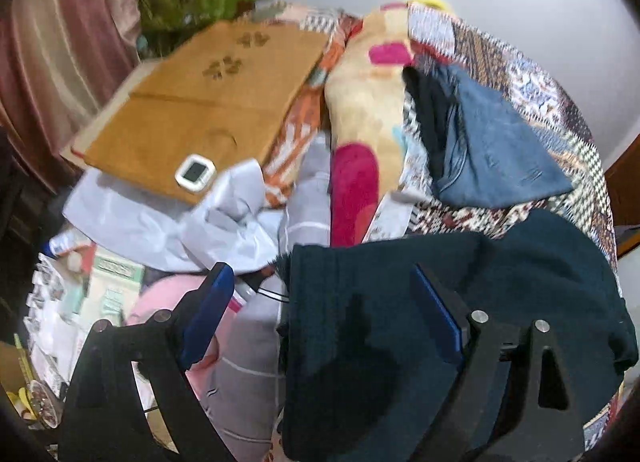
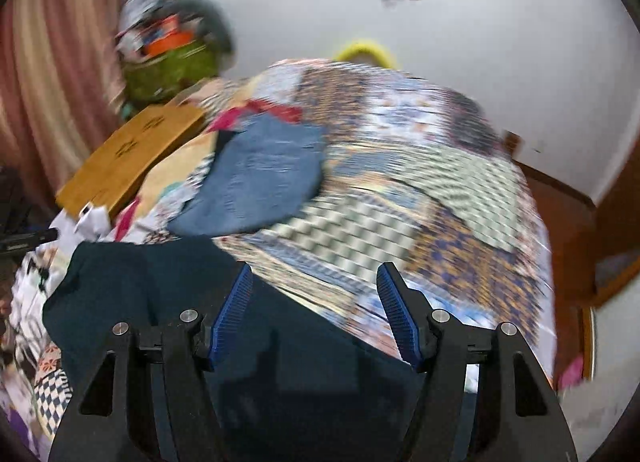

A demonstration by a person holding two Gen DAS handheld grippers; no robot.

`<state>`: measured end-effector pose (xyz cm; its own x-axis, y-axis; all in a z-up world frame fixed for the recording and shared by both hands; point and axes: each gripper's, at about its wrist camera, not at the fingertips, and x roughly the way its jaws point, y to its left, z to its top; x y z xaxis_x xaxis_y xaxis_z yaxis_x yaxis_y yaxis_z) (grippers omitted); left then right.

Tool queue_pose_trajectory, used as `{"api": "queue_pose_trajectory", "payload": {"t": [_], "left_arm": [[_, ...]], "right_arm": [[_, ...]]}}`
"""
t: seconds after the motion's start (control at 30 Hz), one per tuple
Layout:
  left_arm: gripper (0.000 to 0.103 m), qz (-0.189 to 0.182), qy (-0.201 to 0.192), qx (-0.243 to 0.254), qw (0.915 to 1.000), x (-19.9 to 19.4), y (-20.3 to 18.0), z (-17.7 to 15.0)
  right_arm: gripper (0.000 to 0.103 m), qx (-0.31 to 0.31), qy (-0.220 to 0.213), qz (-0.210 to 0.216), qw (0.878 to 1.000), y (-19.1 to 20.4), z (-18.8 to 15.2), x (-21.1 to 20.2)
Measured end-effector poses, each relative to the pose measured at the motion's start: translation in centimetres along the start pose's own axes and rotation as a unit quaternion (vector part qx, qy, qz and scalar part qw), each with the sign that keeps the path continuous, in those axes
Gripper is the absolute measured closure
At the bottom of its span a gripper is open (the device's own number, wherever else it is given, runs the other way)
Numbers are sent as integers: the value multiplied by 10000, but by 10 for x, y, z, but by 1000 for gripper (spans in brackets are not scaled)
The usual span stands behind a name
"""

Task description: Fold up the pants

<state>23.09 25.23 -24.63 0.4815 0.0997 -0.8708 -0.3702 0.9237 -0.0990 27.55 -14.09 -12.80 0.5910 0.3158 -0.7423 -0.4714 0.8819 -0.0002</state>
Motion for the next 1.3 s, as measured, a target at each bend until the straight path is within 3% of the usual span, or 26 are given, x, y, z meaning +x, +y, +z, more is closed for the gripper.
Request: {"api": "queue_pose_trajectory", "payload": {"t": [0.2,0.4,0.47,0.5,0.53,0.57,0.6,0.73,0.9,0.97,1.1,1.17,1.2,1.23,1.27,1.3], "left_arm": [[15,-232,532,-45,9983,53,-3,-3],[31,-534,832,-110,9950,78,-10,-5],[40,-570,802,-51,9951,80,-14,-5],[53,-639,787,10,9948,78,-16,-6],[68,-725,781,72,9943,76,-18,-6],[74,-792,744,157,9940,72,-21,-7],[76,-714,675,263,9948,69,-23,-6],[81,8,244,890,9957,57,-39,-6],[81,380,69,864,9955,65,-31,18],[80,360,168,809,9959,75,-30,28],[67,351,408,708,9960,78,-28,31],[53,230,385,585,9973,67,-25,28],[39,133,343,493,9981,56,-20,22],[29,109,314,448,9984,50,-18,19],[27,93,276,392,9988,42,-14,13],[25,81,266,350,9990,34,-10,7]], "right_arm": [[42,-502,639,450,9957,44,20,70],[42,-682,1279,851,9858,68,28,124],[43,-698,1557,1116,9790,75,28,138],[45,-718,1712,1245,9747,81,26,147],[53,-730,1783,1263,9731,84,26,152],[61,-750,1904,1298,9702,89,25,161],[65,-732,1979,1336,9683,93,24,167],[94,-792,1932,1472,9668,98,26,171],[98,-971,1428,1295,9764,105,36,159],[98,-990,1350,1186,9787,107,42,160],[93,-1199,1370,869,9794,115,47,157],[83,-1189,1353,753,9808,110,47,145],[77,-1148,1330,726,9818,106,47,137],[64,-1080,1300,745,9828,100,46,129],[55,-976,1238,774,9845,92,46,119],[54,-859,1149,758,9867,84,45,108]]}}
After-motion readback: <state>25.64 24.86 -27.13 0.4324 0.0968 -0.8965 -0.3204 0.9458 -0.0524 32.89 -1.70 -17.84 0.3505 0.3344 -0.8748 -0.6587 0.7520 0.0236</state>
